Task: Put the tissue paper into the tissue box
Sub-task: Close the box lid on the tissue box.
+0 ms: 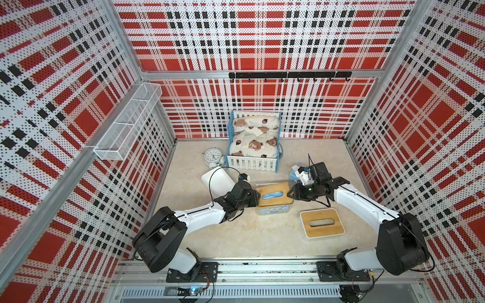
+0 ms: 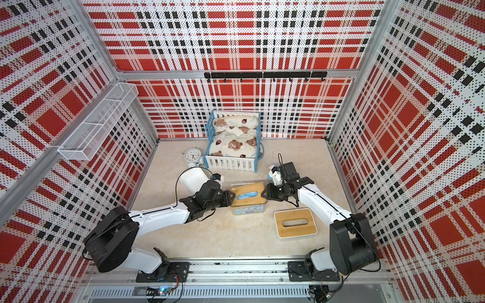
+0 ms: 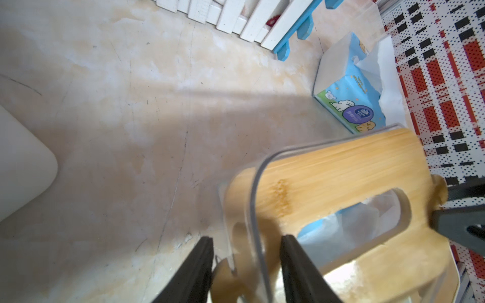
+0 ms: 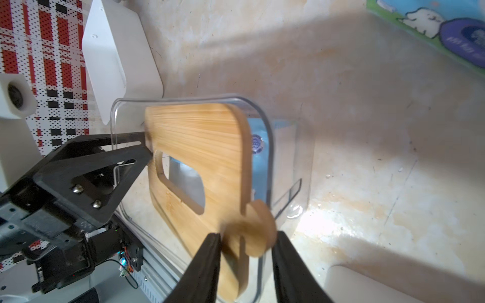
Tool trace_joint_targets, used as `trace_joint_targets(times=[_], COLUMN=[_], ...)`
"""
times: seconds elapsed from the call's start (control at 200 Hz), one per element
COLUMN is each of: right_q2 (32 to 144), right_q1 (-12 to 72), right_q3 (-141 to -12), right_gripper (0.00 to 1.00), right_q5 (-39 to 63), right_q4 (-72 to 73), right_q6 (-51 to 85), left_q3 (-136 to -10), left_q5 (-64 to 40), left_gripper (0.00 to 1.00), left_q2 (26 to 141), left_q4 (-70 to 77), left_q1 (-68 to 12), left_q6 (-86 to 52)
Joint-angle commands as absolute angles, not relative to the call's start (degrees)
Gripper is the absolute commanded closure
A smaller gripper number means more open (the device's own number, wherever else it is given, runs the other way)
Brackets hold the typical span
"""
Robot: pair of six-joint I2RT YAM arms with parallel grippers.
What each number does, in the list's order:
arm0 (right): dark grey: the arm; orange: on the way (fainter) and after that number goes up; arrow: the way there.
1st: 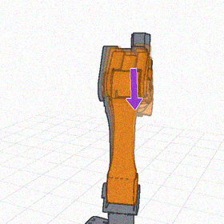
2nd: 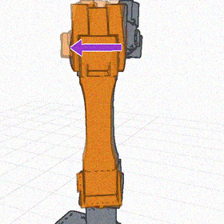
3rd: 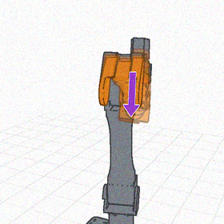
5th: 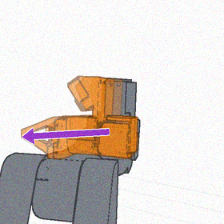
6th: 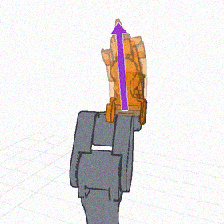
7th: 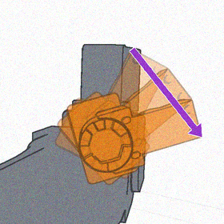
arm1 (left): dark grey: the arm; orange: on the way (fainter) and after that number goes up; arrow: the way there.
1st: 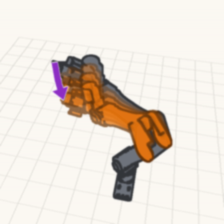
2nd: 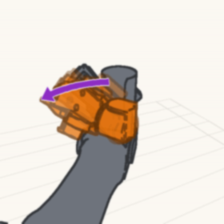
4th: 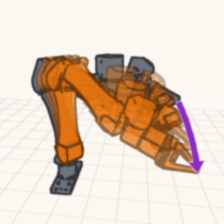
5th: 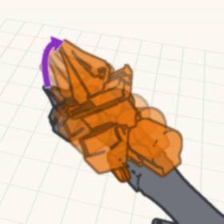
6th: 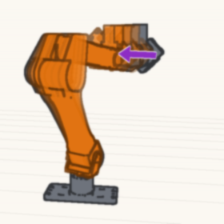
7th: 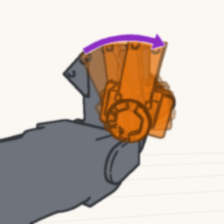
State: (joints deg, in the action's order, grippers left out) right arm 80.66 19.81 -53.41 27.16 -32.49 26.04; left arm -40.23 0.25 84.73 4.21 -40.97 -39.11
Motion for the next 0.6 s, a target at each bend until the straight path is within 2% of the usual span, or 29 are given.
trace_joint_targets(times=[0.0,0.356,0.591], right_q2=[79.8,80.07,81.66], right_q1=[20.64,21.53,21.45], right_q3=[-52.39,-52.72,-55.41], right_gripper=[0.63,0.66,0.59], right_q5=[26.67,25.72,23.49], right_q4=[-31.55,-31.25,-33.88], right_q6=[27.28,27.51,24.64], left_q3=[-40.94,-41.75,-37.46], left_q5=[0.0,-1.67,-11.38], left_gripper=[0.53,0.53,0.44], left_q2=[86.11,86.76,83.39], left_q4=[0.62,0.75,6.27], left_q1=[-41.66,-41.95,-37.14], left_q6=[-37.88,-37.7,-40.29])
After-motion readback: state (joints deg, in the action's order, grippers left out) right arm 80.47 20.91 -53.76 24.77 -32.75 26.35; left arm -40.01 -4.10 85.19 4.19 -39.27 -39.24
